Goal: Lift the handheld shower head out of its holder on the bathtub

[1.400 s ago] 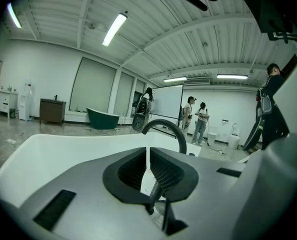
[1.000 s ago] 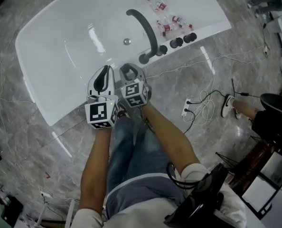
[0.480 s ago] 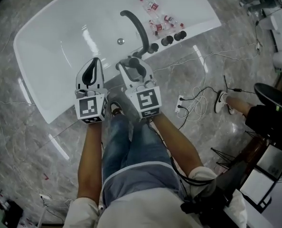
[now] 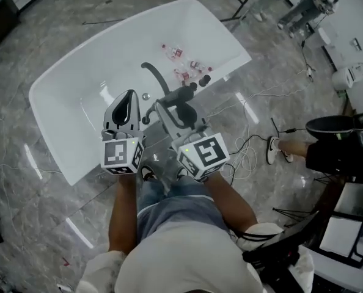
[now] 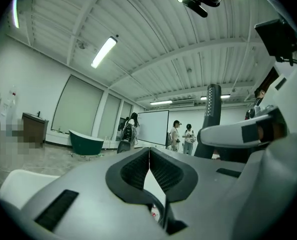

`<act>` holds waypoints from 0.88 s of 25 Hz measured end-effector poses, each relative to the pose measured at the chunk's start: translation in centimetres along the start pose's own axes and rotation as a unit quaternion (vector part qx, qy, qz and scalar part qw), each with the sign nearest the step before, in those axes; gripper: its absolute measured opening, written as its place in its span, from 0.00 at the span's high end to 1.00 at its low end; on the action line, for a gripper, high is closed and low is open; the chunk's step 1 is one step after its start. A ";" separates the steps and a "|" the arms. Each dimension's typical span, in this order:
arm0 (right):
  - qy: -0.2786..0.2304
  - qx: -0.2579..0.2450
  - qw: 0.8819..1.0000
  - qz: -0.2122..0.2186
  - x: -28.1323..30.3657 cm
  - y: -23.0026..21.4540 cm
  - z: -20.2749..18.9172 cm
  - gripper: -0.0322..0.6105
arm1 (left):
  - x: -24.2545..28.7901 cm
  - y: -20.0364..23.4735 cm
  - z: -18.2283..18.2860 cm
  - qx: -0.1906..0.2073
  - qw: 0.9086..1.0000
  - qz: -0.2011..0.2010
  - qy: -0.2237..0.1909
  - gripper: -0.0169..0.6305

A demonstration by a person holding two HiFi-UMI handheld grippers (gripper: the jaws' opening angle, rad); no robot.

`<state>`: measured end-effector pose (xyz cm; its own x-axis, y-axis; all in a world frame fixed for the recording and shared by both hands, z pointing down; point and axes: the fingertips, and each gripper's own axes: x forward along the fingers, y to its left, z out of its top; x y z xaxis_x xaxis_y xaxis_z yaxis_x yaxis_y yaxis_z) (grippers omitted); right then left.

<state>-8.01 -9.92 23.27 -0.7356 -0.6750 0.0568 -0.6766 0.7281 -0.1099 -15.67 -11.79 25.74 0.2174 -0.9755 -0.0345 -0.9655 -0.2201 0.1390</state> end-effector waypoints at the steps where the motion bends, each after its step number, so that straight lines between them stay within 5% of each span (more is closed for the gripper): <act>1: -0.009 0.009 1.000 0.001 -0.5 -0.7 2.5 0.73 | 0.8 -1.0 1.9 -0.004 1.000 -0.003 -0.003 0.95; 7: -0.067 0.061 0.995 0.037 -0.9 -5.3 12.4 0.73 | 6.0 -5.4 10.0 -0.008 0.999 -0.031 -0.021 0.95; 22: -0.054 0.070 0.994 0.056 -1.5 -4.6 12.5 0.73 | 4.6 -6.8 10.8 0.018 0.999 -0.039 -0.012 0.95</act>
<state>-3.44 -13.76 11.31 -0.7928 -0.6055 -0.0700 -0.5741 0.7803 -0.2480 -9.67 -14.72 14.00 0.2882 -0.9552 -0.0665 -0.9507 -0.2938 0.0991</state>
